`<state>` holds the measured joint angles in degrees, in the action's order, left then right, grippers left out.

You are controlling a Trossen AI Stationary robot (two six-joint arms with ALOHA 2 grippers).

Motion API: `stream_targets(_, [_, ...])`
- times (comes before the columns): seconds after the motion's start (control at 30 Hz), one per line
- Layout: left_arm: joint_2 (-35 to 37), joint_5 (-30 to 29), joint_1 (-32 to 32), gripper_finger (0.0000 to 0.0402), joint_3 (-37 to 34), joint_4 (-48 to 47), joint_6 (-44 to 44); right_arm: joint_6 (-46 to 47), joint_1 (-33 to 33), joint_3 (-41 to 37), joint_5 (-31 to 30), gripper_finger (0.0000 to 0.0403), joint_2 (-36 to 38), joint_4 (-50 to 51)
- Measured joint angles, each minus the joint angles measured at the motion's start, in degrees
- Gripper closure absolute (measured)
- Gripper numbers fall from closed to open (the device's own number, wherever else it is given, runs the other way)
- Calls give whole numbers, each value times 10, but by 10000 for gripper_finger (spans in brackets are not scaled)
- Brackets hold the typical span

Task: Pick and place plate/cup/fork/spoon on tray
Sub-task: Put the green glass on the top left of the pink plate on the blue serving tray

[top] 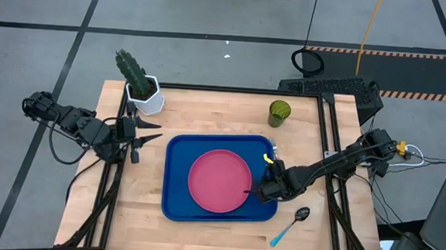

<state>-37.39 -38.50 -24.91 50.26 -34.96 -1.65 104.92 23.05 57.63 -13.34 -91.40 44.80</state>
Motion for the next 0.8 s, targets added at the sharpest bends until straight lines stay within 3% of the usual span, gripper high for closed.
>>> stream_targets(0.2, [0,0,0,286,0,0,-1,-6,0,0,-4,268,0,16])
stream_targets(0.5, [0,0,0,286,0,0,-1,-44,-12,0,-121,268,20,8])
stream_targets(0.6, [0,0,0,286,0,1,-2,-124,-27,1,-169,268,36,-19])
stream_targets(0.8, [-1,35,0,286,0,25,-42,-339,-81,1,-182,268,63,-94])
